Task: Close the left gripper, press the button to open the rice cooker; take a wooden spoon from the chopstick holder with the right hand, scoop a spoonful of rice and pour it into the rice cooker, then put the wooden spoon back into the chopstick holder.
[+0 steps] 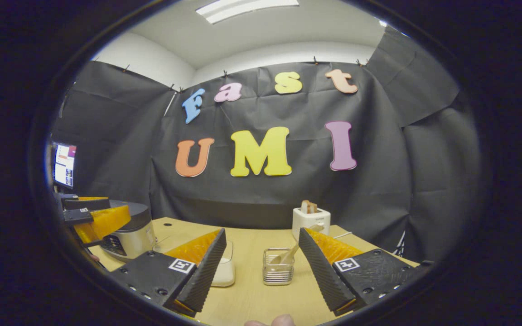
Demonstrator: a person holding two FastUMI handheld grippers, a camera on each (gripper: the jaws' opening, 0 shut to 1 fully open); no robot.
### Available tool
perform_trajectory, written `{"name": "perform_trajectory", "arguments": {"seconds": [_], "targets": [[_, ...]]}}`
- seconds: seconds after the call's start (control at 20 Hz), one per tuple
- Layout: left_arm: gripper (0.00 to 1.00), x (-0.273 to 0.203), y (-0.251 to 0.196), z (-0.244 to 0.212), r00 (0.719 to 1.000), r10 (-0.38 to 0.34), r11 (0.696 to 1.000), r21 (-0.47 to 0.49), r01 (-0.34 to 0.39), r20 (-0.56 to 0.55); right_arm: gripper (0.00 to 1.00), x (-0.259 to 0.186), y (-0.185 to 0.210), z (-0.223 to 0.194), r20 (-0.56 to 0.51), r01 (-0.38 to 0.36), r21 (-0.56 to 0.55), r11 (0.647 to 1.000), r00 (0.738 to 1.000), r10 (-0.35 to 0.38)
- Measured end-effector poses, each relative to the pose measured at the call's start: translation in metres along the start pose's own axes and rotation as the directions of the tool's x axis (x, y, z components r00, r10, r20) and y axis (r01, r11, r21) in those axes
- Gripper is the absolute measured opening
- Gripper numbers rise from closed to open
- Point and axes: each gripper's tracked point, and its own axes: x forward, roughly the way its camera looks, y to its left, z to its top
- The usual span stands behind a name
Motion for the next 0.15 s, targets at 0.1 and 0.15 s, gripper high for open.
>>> {"name": "perform_trajectory", "arguments": {"seconds": [0.1, 0.15], "targets": [[0.98, -0.0019, 0.0020, -0.0039, 1.000, -0.004, 1.000, 0.025, 0.005, -0.021, 0.91, -0.0047, 0.0029, 0.0024, 0.009, 0.010, 0.002, 1.000, 1.000, -0.010], [0.98, -0.0040, 0.0068, -0.0024, 1.000, 0.014, 1.000, 0.026, -0.014, -0.013, 0.95, -0.0057, 0.0050, 0.0024, 0.007, 0.012, 0.003, 1.000, 1.000, -0.012]]}}
